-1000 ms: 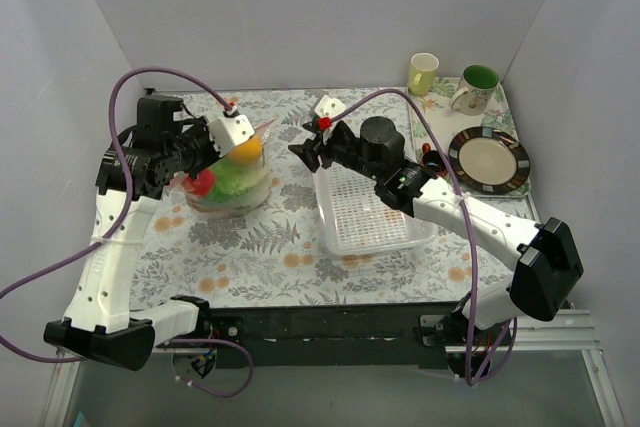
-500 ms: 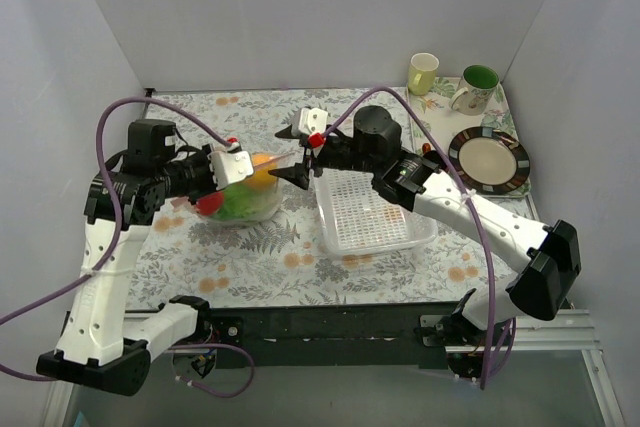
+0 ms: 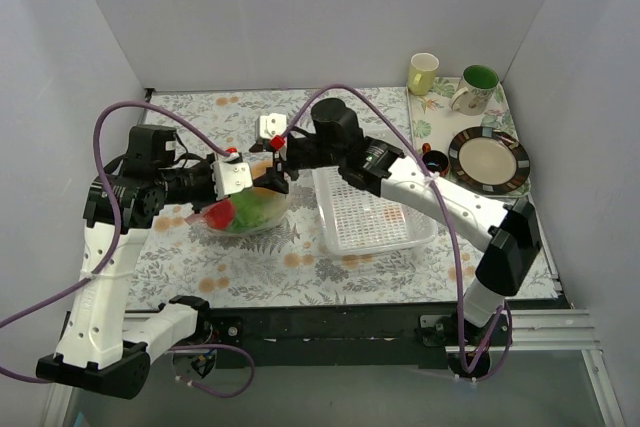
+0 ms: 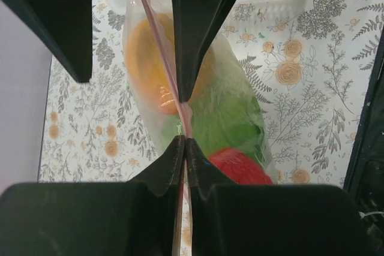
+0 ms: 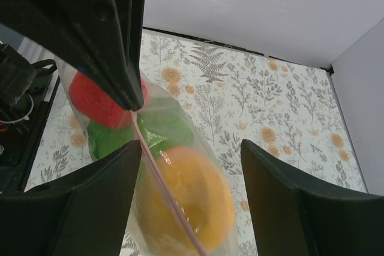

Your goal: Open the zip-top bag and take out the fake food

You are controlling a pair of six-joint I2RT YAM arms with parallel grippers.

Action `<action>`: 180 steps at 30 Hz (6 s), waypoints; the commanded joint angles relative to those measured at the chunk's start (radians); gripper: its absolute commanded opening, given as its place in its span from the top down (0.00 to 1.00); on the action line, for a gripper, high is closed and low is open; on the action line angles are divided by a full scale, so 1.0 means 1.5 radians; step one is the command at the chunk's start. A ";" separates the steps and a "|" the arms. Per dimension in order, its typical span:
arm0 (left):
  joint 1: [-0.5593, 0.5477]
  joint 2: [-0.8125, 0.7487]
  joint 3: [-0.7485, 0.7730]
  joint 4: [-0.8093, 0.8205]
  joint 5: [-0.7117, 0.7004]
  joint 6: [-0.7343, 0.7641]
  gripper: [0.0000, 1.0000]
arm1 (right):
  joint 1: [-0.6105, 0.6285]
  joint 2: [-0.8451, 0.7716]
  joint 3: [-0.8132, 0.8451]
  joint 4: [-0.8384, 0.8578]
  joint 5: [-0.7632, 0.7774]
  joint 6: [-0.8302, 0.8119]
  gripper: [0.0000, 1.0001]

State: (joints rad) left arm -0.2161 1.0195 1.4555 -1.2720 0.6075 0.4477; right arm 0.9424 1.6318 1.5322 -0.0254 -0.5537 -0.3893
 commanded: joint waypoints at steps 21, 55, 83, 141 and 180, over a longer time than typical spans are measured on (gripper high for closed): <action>0.002 -0.075 -0.087 0.383 -0.054 -0.336 0.94 | 0.011 0.084 0.117 -0.066 0.070 0.018 0.99; 0.471 0.124 -0.096 0.360 0.651 -0.422 0.09 | -0.129 -0.005 0.018 0.034 -0.004 0.146 0.99; 0.384 0.217 -0.084 -0.066 0.790 0.244 0.13 | -0.123 -0.005 0.056 0.000 -0.072 0.194 0.99; 0.262 0.145 -0.087 0.336 0.722 -0.215 1.00 | -0.024 0.123 0.219 -0.117 0.018 0.058 0.39; 0.256 0.150 -0.089 0.304 0.694 -0.203 1.00 | -0.023 0.066 0.214 -0.071 0.077 0.031 0.85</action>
State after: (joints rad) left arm 0.1734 1.2770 1.3087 -0.7849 1.4742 0.1375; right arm 0.9150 1.8069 1.8359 -0.1841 -0.4736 -0.3183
